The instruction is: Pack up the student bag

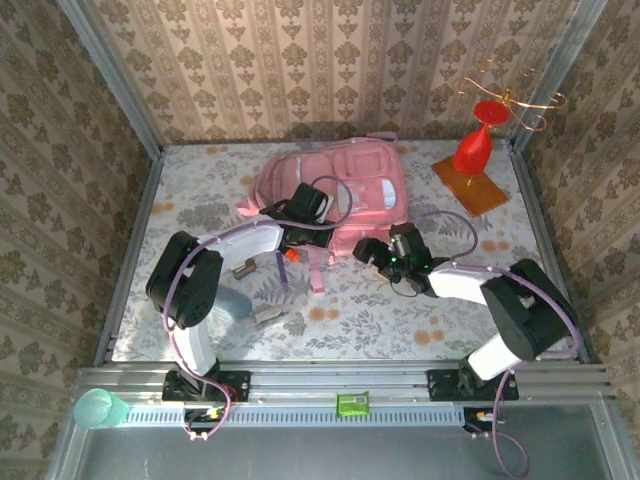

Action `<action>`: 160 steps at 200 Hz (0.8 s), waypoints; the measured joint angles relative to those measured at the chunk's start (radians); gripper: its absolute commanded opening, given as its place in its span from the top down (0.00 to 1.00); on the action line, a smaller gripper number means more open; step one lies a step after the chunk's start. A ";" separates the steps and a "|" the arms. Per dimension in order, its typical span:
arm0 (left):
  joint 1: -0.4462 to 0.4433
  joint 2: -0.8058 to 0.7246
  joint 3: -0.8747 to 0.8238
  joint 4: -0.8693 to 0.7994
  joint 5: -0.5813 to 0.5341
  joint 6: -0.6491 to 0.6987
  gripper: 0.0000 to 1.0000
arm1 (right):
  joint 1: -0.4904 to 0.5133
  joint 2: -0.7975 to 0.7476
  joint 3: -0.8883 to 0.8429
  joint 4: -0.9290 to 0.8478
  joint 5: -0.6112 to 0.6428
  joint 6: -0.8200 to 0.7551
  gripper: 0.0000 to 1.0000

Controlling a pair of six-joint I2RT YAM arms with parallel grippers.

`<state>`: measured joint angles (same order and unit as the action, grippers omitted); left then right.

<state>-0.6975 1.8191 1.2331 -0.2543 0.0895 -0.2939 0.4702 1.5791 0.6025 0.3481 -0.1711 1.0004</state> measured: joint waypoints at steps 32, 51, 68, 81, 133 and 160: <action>-0.004 0.000 0.000 0.000 0.001 0.008 1.00 | -0.005 0.111 0.046 0.169 0.011 0.089 0.51; -0.003 -0.003 0.000 -0.001 -0.004 0.028 1.00 | -0.018 0.135 0.050 0.190 0.038 0.129 0.77; -0.003 -0.012 0.000 -0.005 -0.026 0.057 1.00 | -0.035 0.135 0.034 0.223 0.050 0.156 0.93; -0.008 -0.025 -0.002 -0.011 -0.061 0.085 1.00 | -0.053 0.129 0.003 0.277 0.048 0.166 0.98; 0.066 -0.113 -0.069 -0.038 -0.088 0.132 1.00 | -0.129 -0.003 -0.055 0.259 0.018 0.092 1.00; 0.126 -0.128 -0.087 -0.047 -0.097 0.138 1.00 | -0.179 -0.077 -0.047 0.163 0.002 0.010 1.00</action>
<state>-0.5716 1.6913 1.1465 -0.3008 -0.0074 -0.1562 0.2916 1.5021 0.5556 0.5110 -0.1696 1.0100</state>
